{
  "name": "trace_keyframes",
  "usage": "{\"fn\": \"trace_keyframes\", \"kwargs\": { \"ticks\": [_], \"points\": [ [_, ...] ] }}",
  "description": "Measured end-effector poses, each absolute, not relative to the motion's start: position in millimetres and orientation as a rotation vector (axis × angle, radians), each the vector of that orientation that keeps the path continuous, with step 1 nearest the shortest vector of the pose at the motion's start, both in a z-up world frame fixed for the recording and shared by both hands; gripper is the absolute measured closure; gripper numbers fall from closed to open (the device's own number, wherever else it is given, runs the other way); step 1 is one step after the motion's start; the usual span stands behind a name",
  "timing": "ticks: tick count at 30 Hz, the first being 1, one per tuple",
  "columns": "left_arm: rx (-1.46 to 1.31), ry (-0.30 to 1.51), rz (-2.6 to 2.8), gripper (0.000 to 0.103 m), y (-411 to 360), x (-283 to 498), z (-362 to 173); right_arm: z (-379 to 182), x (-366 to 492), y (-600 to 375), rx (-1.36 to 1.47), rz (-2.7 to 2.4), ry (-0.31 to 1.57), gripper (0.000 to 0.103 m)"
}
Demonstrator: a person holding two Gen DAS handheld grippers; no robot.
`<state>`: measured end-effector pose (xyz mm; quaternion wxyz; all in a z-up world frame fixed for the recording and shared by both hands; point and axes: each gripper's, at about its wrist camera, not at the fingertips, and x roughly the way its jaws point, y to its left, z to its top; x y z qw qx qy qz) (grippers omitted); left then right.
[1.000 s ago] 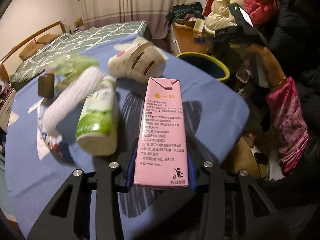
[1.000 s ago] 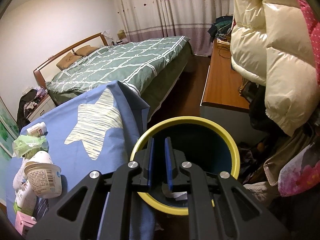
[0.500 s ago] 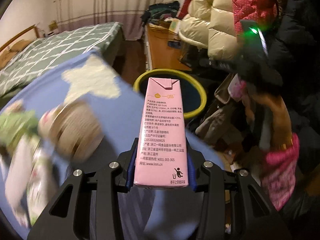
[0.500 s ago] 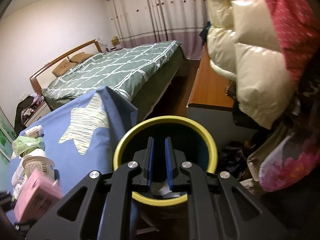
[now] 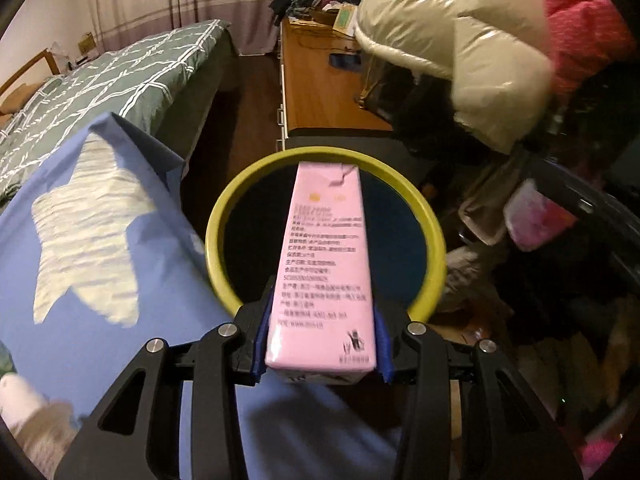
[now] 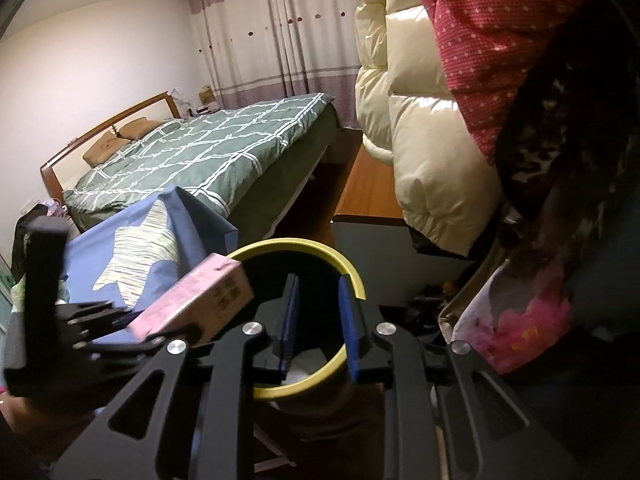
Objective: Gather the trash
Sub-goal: 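Carry the pink carton over the yellow bin and open the left gripper, then grasp the white paper cup with the right gripper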
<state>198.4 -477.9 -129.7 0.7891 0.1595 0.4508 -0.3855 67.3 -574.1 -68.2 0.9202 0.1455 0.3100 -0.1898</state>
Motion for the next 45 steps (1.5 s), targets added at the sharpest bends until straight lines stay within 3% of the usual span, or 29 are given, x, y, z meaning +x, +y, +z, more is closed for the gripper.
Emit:
{"fn": "trace_keyframes", "kwargs": {
  "ticks": [2, 4, 5, 6, 10, 15, 22, 31, 38, 42, 45],
  "points": [
    [0.347, 0.984, -0.804, 0.061, -486.4, 207.7, -136.9, -67.7, 67.9, -574.8, 0.302, -0.388, 0.637, 0.083],
    [0.327, 0.986, -0.791, 0.049, -486.6, 213.1, -138.4, -66.1, 67.7, -573.9, 0.303, -0.384, 0.632, 0.083],
    [0.315, 0.978, -0.786, 0.034, -483.1, 213.7, -136.0, -65.4, 67.7, -573.0, 0.303, -0.383, 0.63, 0.083],
    [0.305, 0.965, -0.783, 0.027, -477.6, 212.7, -132.1, -64.4, 67.8, -571.4, 0.303, -0.381, 0.626, 0.083],
    [0.283, 0.882, -0.77, 0.027, -436.6, 196.8, -101.6, -63.4, 69.9, -564.7, 0.302, -0.367, 0.624, 0.083],
    [0.176, 0.781, -0.741, 0.013, -351.3, 173.9, -61.5, -68.3, 83.1, -543.8, 0.291, -0.327, 0.648, 0.082],
    [0.1, 0.634, -0.525, 0.01, -204.6, 153.5, -34.0, -75.3, 116.0, -482.6, 0.242, -0.203, 0.706, 0.082],
    [0.011, 0.543, -0.238, 0.01, -46.0, 146.7, -54.5, -74.9, 140.7, -397.8, 0.194, -0.021, 0.728, 0.082],
    [-0.052, 0.537, -0.113, 0.009, 17.4, 155.4, -87.9, -75.3, 148.6, -349.0, 0.155, 0.113, 0.753, 0.058],
    [-0.088, 0.547, -0.093, 0.009, 25.3, 162.3, -100.9, -78.6, 150.5, -333.4, 0.125, 0.145, 0.771, 0.051],
    [-0.093, 0.538, -0.098, 0.006, 25.1, 159.7, -104.2, -81.5, 150.5, -324.0, 0.118, 0.163, 0.768, 0.037]
  ]
}}
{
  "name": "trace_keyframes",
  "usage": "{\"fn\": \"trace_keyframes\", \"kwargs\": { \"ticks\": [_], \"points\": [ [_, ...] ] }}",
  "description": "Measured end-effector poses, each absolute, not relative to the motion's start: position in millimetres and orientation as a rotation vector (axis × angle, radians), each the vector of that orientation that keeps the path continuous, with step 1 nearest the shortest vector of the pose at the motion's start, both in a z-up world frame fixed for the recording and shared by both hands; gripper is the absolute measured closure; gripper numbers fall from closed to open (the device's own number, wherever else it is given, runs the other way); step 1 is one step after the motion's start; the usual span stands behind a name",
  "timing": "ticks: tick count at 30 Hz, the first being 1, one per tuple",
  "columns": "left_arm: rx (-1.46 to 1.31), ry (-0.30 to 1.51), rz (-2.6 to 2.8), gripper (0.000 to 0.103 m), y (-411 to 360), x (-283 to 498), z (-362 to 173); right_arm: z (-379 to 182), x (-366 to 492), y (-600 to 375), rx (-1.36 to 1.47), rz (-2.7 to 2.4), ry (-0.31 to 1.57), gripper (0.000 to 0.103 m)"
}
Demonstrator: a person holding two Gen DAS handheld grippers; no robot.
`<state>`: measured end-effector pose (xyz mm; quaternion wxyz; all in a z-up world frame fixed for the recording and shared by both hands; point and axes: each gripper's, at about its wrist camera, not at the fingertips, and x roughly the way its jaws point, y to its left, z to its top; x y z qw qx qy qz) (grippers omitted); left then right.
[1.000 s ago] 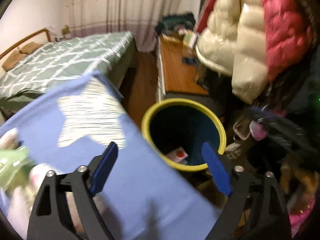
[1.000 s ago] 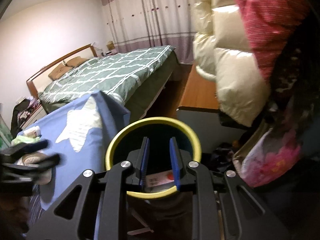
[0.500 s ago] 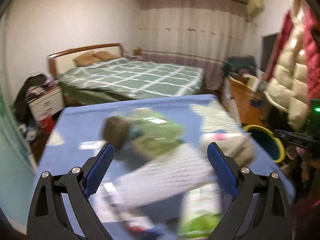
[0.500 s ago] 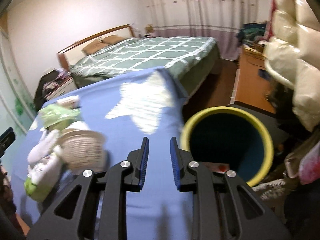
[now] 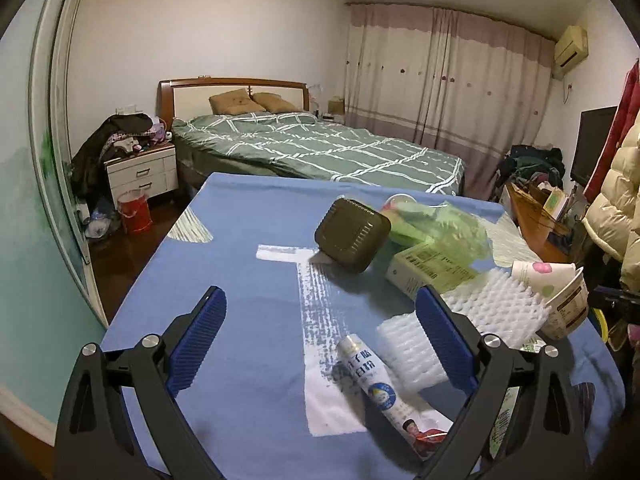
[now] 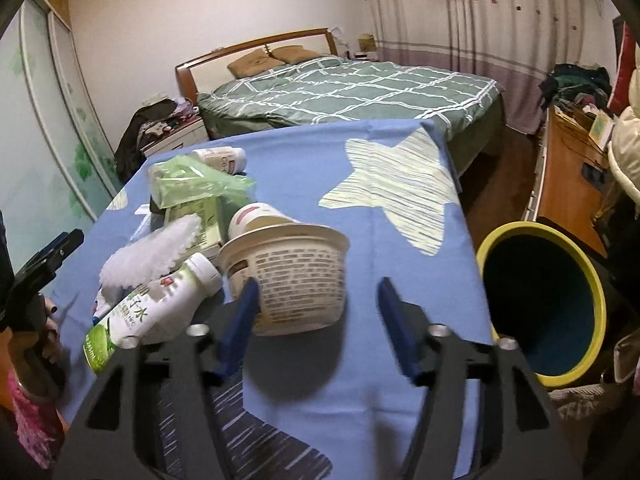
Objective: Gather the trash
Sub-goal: 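Grasp the white paper cup with the right gripper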
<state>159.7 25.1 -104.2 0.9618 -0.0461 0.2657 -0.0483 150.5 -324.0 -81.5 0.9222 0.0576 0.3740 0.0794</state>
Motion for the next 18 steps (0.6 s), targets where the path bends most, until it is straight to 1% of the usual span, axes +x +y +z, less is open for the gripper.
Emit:
{"fn": "trace_keyframes", "kwargs": {
  "ticks": [1, 9, 11, 18],
  "points": [
    [-0.096, 0.536, -0.104, 0.006, 25.2, 161.1, -104.5, -82.8, 150.9, -322.2, 0.12, 0.175, 0.763, 0.034],
    [-0.128, 0.546, -0.099, 0.005, 28.2, 155.3, -107.9, -97.5, 162.6, -312.1, 0.113, 0.221, 0.787, 0.028],
    [-0.126, 0.549, -0.099, 0.005, 26.8, 155.9, -108.6, -100.5, 167.2, -312.0, 0.114, 0.227, 0.794, 0.025],
    [-0.126, 0.55, -0.098, 0.005, 25.8, 156.1, -109.0, -109.9, 179.2, -306.1, 0.116, 0.254, 0.818, 0.025]
  ]
}}
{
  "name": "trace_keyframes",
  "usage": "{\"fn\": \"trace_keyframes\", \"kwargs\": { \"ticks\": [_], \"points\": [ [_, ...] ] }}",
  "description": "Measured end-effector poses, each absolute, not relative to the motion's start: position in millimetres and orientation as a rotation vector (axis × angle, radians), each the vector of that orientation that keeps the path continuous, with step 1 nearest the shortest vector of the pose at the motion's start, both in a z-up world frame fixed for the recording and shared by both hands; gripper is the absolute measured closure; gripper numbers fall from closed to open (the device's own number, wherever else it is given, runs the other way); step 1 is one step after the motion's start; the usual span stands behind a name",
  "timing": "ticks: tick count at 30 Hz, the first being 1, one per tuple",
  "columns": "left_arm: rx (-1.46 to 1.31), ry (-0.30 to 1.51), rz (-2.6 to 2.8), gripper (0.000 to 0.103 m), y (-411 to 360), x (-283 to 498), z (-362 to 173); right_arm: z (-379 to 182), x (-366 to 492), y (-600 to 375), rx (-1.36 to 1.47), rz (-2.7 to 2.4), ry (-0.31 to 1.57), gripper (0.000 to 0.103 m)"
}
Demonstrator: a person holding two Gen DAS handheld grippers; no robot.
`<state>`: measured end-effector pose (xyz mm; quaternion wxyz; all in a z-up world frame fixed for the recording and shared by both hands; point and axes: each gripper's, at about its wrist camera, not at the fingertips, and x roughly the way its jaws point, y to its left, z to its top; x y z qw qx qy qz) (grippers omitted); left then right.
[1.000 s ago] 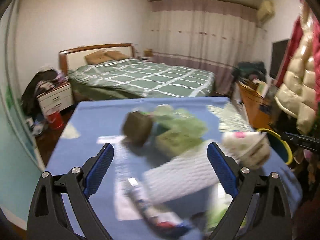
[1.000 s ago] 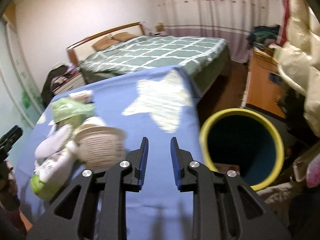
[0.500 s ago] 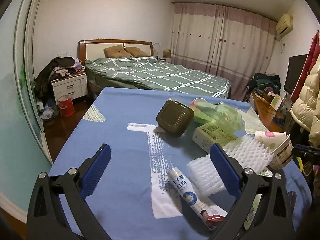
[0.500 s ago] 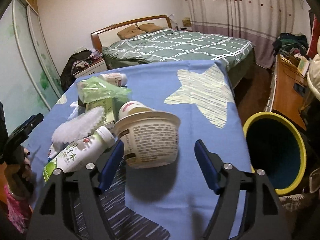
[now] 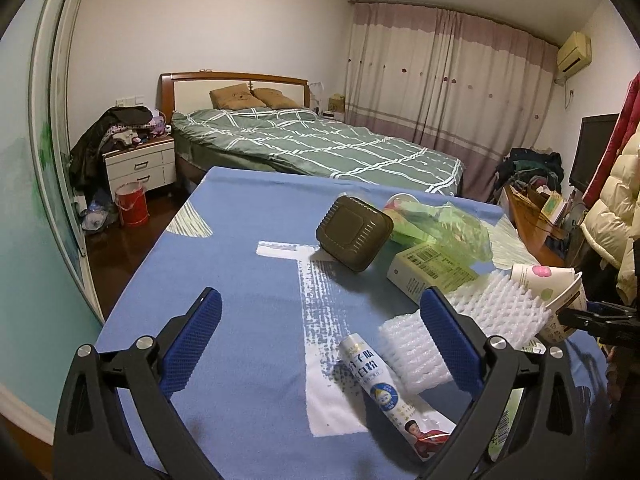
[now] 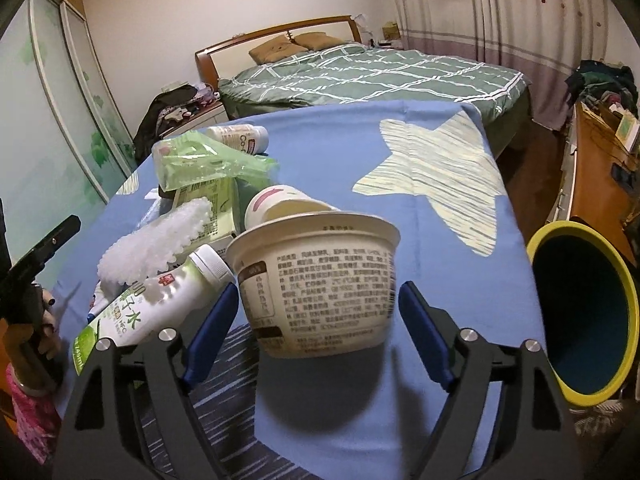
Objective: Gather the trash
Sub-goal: 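Grasp the white paper cup with the right gripper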
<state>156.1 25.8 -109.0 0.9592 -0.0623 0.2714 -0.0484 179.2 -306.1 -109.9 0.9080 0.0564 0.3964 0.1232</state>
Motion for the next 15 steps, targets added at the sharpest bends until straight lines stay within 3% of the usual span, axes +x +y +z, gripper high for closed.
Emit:
{"fn": "trace_keyframes", "kwargs": {
  "ticks": [15],
  "points": [
    [-0.132, 0.565, -0.098, 0.005, 24.4, 160.7, -115.7, -85.4, 142.1, -307.8, 0.1, 0.283, 0.808, 0.028]
  ]
}}
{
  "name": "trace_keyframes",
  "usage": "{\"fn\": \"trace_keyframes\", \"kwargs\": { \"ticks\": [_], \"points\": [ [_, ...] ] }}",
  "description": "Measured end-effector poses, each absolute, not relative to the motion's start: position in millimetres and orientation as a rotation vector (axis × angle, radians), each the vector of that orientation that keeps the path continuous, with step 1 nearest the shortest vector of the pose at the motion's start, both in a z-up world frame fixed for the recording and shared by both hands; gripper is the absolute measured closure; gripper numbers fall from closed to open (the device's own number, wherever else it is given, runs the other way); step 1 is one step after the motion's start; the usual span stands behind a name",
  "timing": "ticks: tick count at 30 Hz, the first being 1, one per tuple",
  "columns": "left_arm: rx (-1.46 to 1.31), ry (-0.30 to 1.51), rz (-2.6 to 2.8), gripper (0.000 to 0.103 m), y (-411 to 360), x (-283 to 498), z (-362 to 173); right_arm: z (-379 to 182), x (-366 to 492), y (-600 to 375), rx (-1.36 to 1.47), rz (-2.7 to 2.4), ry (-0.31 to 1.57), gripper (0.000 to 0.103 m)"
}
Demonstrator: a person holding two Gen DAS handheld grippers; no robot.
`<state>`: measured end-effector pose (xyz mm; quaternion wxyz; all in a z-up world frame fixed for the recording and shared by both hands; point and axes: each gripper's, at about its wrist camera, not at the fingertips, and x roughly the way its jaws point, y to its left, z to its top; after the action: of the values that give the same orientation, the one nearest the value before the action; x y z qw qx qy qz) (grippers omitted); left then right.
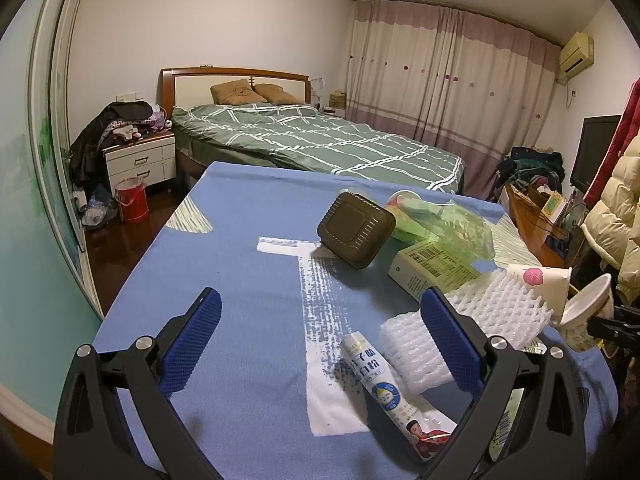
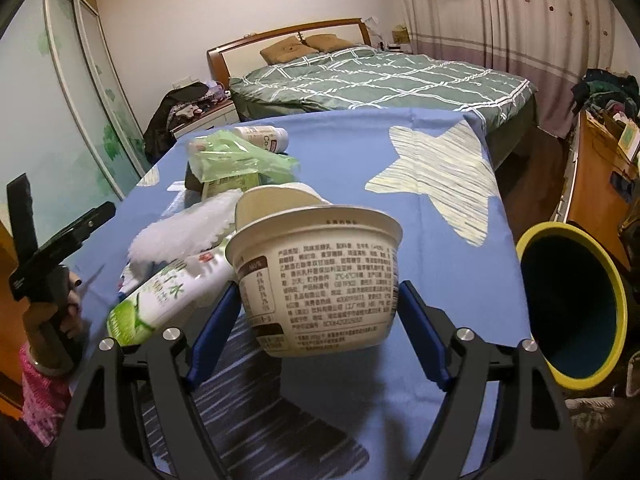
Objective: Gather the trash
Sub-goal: 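Grasp the white paper cup with the right gripper, then carry the paper cup into the yellow bin and release with the right gripper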
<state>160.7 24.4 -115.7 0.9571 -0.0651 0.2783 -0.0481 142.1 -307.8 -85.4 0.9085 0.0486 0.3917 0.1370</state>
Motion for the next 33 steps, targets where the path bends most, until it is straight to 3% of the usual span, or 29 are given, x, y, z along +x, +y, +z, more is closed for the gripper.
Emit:
{"fn": "trace_keyframes", "kwargs": {
  "ticks": [13, 28, 33],
  "points": [
    [-0.134, 0.567, -0.095, 0.005, 23.8, 162.7, -118.6, -86.3, 117.5, -355.0, 0.188, 0.171, 0.795, 0.028],
    [-0.128, 0.567, -0.093, 0.005, 24.0, 162.1, -117.7, -115.5, 188.1, -502.7, 0.355, -0.299, 0.76, 0.027],
    [-0.121, 0.568, -0.093, 0.005, 24.2, 161.2, -115.9, -130.2, 198.7, -522.2, 0.406, -0.394, 0.776, 0.016]
  ]
}}
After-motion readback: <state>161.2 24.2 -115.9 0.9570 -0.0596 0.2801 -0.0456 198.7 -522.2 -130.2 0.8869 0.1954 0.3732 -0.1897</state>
